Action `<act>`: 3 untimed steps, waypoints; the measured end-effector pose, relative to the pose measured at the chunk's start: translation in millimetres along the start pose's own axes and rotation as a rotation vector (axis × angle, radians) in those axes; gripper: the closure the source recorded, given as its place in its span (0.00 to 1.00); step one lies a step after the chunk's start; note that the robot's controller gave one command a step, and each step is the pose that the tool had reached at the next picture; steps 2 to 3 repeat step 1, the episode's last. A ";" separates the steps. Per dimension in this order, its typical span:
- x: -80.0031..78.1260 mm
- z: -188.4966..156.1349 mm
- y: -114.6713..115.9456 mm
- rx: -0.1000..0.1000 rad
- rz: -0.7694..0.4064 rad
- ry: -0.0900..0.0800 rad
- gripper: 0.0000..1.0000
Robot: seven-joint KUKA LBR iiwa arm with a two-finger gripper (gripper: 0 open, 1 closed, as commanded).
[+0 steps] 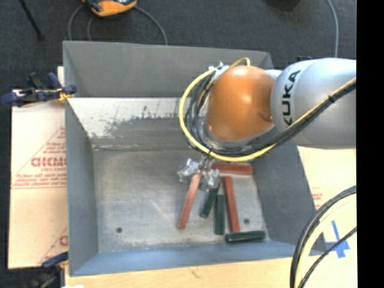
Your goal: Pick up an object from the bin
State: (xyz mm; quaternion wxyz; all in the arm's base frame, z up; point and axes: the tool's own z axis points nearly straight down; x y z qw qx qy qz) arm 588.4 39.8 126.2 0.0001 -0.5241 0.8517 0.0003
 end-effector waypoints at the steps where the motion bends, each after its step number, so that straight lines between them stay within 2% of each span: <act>1: -0.4 -10.4 -0.8 0.003 0.001 -0.002 1.00; 3: -0.4 -10.4 -0.8 0.003 0.001 -0.002 1.00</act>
Offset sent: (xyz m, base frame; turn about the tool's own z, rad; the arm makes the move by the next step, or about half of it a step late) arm 0.0001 -0.0001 0.0155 0.0000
